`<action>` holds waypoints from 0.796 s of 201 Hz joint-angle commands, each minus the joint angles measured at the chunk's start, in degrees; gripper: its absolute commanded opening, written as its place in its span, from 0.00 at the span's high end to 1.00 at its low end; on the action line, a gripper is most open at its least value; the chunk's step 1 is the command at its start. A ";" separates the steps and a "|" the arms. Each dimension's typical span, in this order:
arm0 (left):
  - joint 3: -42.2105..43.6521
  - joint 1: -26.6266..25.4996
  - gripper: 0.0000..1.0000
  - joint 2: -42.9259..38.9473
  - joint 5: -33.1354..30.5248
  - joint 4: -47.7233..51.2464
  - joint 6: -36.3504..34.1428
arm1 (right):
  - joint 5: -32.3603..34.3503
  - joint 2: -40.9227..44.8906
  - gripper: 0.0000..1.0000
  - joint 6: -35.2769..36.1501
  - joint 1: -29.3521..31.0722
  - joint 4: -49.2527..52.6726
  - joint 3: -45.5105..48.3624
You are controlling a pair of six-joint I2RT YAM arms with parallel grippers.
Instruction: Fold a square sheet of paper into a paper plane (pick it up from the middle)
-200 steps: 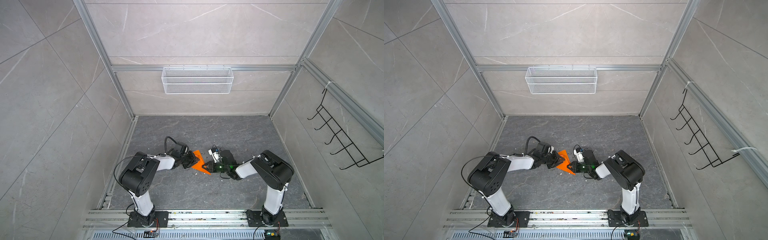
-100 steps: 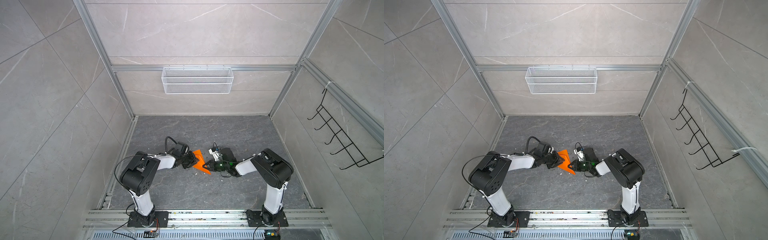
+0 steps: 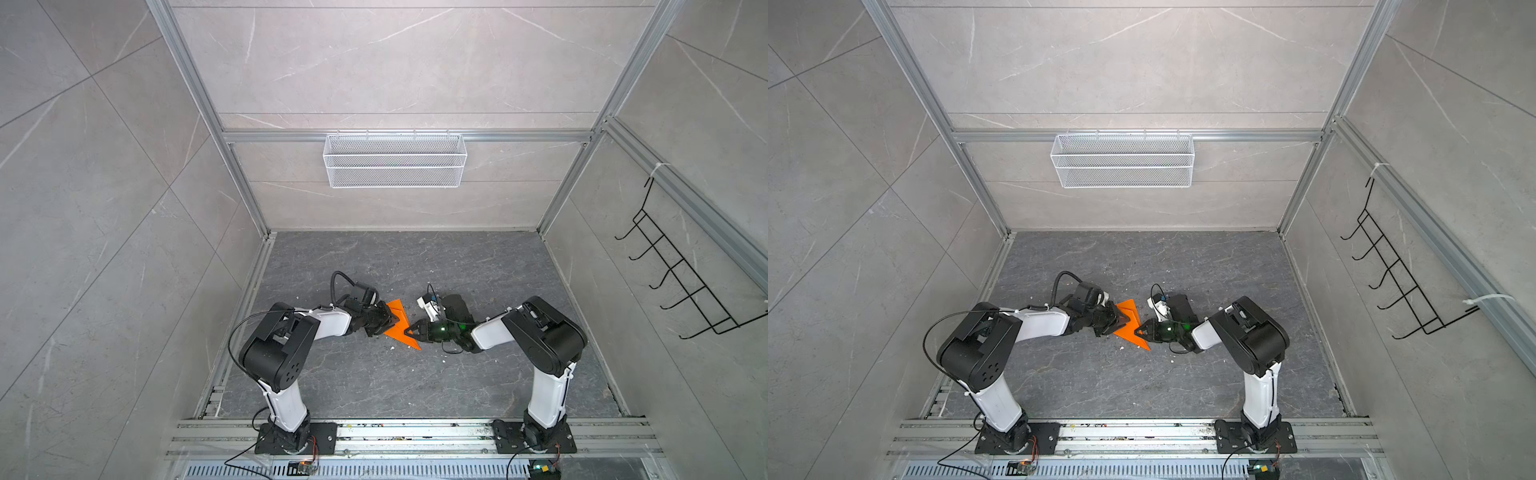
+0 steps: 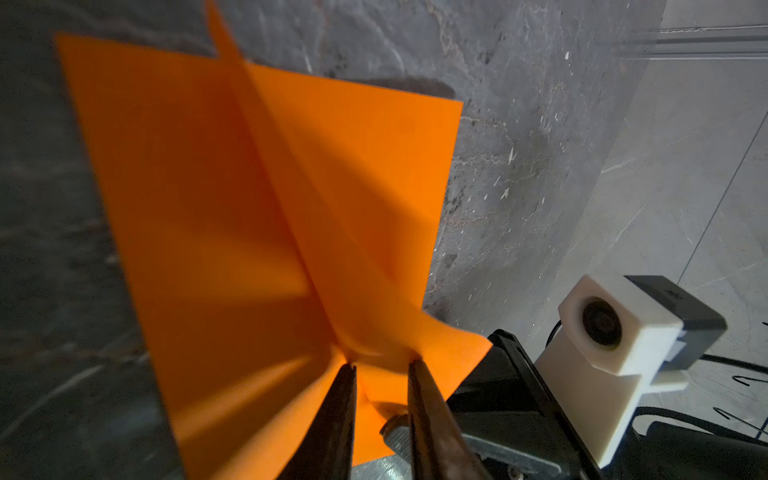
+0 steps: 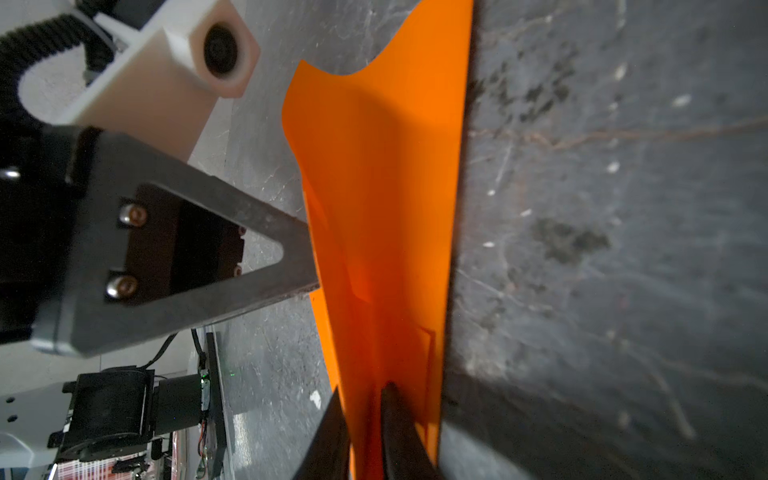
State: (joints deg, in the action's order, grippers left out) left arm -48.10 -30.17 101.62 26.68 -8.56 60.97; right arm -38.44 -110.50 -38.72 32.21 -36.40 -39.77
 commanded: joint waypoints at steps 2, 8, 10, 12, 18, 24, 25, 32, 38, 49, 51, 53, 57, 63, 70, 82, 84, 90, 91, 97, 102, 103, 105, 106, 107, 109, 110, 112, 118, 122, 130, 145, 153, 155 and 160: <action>-2.29 -0.46 0.73 0.95 1.75 0.27 -1.61 | 5.05 -1.60 0.80 3.30 -0.94 9.68 0.83; -2.32 -0.57 0.73 1.10 1.64 0.46 -1.62 | 5.04 -1.69 0.81 3.23 -0.93 9.77 0.82; -2.41 -0.52 0.73 1.18 1.67 0.62 -1.48 | 5.04 -1.77 0.81 3.22 -0.92 9.77 0.77; -2.43 -0.57 0.73 1.27 1.59 0.75 -1.45 | 5.04 -1.81 0.81 3.21 -0.96 9.73 0.82; -2.66 -0.58 0.73 1.43 1.50 1.05 -1.56 | 4.87 -1.95 0.81 3.10 -0.92 9.68 0.83; -2.77 -0.52 0.73 1.55 1.31 1.26 -1.51 | 4.77 -2.09 0.82 3.05 -1.00 9.61 0.83; -2.83 -0.55 0.73 1.55 1.29 1.35 -1.49 | 4.77 -2.13 0.82 3.00 -1.02 9.60 0.83; -2.95 -0.54 0.73 1.72 1.09 1.83 -1.51 | 4.70 -2.25 0.82 2.69 -0.95 9.39 0.91; -3.14 -0.52 0.73 1.84 0.81 2.30 -1.41 | 4.70 -2.39 0.84 2.41 -0.90 9.46 0.83; -3.24 -0.53 0.74 1.91 0.51 2.58 -1.47 | 4.70 -2.66 0.86 1.85 -1.09 9.35 0.89; -3.28 -0.51 0.74 1.91 0.47 2.60 -1.47 | 4.69 -2.69 0.86 1.71 -1.07 9.29 0.89; -3.31 -0.57 0.74 1.91 0.46 2.67 -1.47 | 4.69 -2.77 0.86 1.56 -1.02 9.21 0.91; -3.33 -0.56 0.74 1.92 0.46 2.82 -1.47 | 4.64 -2.84 0.87 1.29 -1.00 9.03 0.98; -3.43 -0.58 0.74 1.96 0.47 2.84 -1.62 | 4.49 -3.01 0.89 0.86 -1.07 8.70 1.06; -3.53 -0.52 0.75 2.00 0.48 2.82 -1.69 | 4.35 -3.21 0.90 0.27 -1.18 8.21 1.26; -3.75 -0.56 0.75 2.02 0.56 2.84 -1.85 | 4.29 -3.45 0.90 -0.55 -1.35 7.29 1.69; -3.76 -0.58 0.75 2.00 0.61 2.84 -1.89 | 4.26 -3.49 0.90 -0.67 -1.38 7.20 1.70; -3.84 -0.56 0.75 2.08 0.82 2.84 -2.00 | 4.16 -3.70 0.89 -0.74 -1.42 6.97 1.80; -3.93 -0.57 0.75 2.09 0.78 2.84 -2.00 | 4.07 -3.73 0.89 -0.74 -1.39 6.92 1.80; -4.03 -0.67 0.75 2.09 0.89 2.80 -2.00 | 4.02 -3.91 0.89 -0.85 -1.44 6.87 1.80; -4.08 -0.63 0.75 2.09 0.86 2.84 -2.00 | 3.98 -4.08 0.89 -0.96 -1.47 6.79 1.80; -4.10 -0.65 0.75 2.09 0.85 2.84 -2.04 | 3.98 -4.09 0.89 -0.99 -1.46 6.75 1.80; -4.11 -0.67 0.75 2.09 0.84 2.84 -2.01 | 3.98 -4.15 0.89 -0.94 -1.45 6.77 1.80; -4.15 -0.63 0.75 2.09 0.84 2.84 -2.00 | 3.94 -4.18 0.89 -0.97 -1.45 6.78 1.80; -4.13 -0.65 0.75 2.09 0.83 2.80 -2.00 | 3.96 -4.19 0.89 -0.95 -1.45 6.74 1.80; -4.12 -0.67 0.76 2.09 0.90 2.83 -2.00 | 3.97 -4.19 0.89 -0.93 -1.49 6.76 1.80; -4.11 -0.67 0.76 2.09 0.91 2.84 -2.04 | 3.98 -4.20 0.89 -0.93 -1.47 6.77 1.80; -4.11 -0.68 0.76 2.09 0.90 2.84 -2.01 | 3.92 -4.26 0.89 -0.99 -1.52 6.78 1.71; -4.12 -0.65 0.76 2.09 0.86 2.84 -2.09 | 3.81 -4.37 0.89 -1.14 -1.54 6.78 1.71; -4.19 -0.67 0.76 2.09 0.91 2.84 -2.08 | 3.88 -4.37 0.89 -1.18 -1.53 6.74 1.71; -4.33 -0.68 0.77 2.22 0.95 2.84 -2.24 | 3.87 -4.38 0.89 -1.40 -1.49 6.69 1.72; -4.85 -0.76 0.78 2.83 1.52 2.84 -2.68 | 3.63 -4.30 0.88 -1.47 -1.55 6.29 1.87; -5.28 -0.74 0.79 3.26 1.91 2.84 -2.72 | 3.50 -4.13 0.85 -1.45 -1.58 5.93 2.04; -5.33 -0.74 0.79 3.35 2.00 2.84 -2.70 | 3.47 -4.12 0.85 -1.34 -1.54 5.91 2.06; -5.49 -0.71 0.79 3.55 2.10 2.84 -2.75 | 3.46 -4.03 0.83 -1.22 -1.65 5.90 2.00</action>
State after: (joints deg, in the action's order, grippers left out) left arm -51.24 -30.61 103.72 27.24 -6.13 60.36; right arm -39.94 -111.46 -40.10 31.40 -36.84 -39.99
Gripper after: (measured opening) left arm 0.216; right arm 0.139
